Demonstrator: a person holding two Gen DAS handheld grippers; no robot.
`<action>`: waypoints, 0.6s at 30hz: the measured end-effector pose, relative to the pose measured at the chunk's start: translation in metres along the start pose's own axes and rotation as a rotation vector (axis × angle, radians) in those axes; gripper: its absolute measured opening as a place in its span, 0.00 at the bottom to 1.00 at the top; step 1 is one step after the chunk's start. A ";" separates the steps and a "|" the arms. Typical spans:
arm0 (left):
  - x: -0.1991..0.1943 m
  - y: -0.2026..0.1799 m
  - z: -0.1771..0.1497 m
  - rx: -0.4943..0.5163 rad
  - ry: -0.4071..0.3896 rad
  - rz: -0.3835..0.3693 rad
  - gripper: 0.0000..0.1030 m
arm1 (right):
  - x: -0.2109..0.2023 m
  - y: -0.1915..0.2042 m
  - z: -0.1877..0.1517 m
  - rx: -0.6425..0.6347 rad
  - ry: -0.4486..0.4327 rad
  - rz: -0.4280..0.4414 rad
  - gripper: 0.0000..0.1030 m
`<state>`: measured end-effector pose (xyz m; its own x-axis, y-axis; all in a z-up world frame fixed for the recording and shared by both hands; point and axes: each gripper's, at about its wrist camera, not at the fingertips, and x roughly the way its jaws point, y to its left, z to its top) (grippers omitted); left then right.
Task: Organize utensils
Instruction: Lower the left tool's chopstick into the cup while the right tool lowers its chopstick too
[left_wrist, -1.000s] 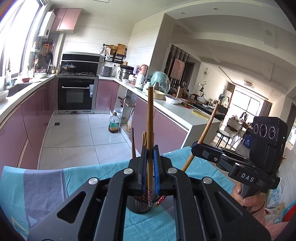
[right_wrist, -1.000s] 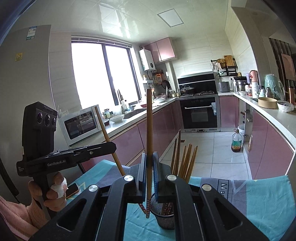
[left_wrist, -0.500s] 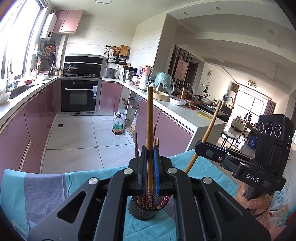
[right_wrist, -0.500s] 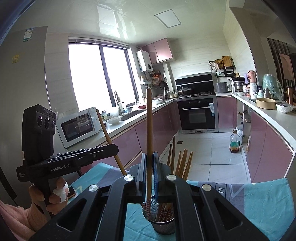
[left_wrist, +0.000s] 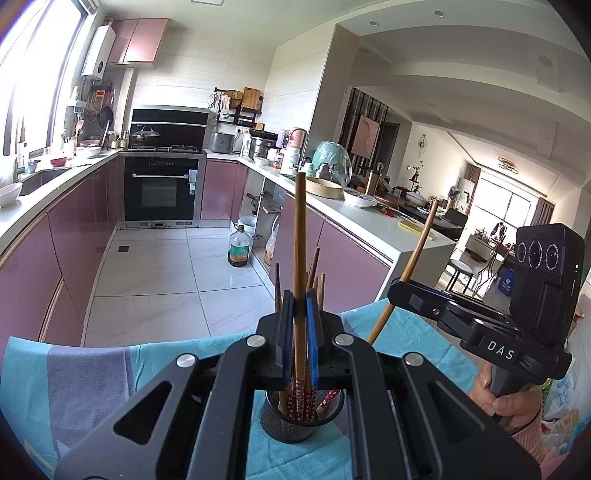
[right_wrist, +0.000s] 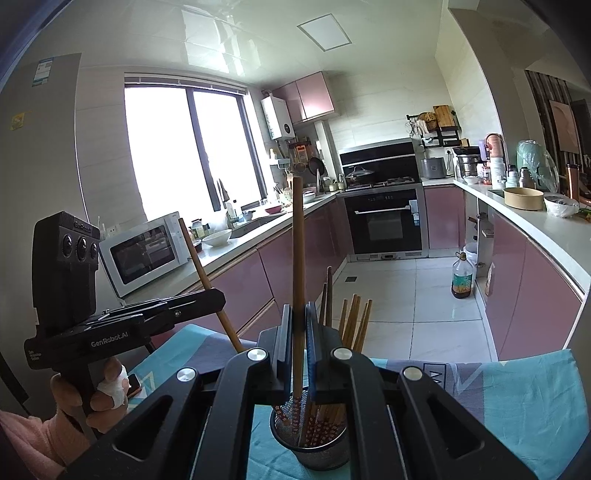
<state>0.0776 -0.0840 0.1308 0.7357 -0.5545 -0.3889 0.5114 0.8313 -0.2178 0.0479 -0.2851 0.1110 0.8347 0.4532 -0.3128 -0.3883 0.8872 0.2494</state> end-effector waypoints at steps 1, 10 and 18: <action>0.001 -0.002 0.000 0.000 0.002 0.001 0.07 | 0.000 -0.001 0.000 0.000 0.000 -0.003 0.05; 0.007 0.002 0.007 -0.002 0.032 0.004 0.07 | 0.009 -0.001 -0.005 0.002 0.016 -0.026 0.05; 0.013 0.001 -0.002 0.010 0.082 0.000 0.07 | 0.024 -0.001 -0.015 0.007 0.058 -0.039 0.05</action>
<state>0.0872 -0.0899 0.1241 0.6972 -0.5488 -0.4613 0.5157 0.8309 -0.2091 0.0628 -0.2741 0.0892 0.8253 0.4224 -0.3749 -0.3527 0.9039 0.2418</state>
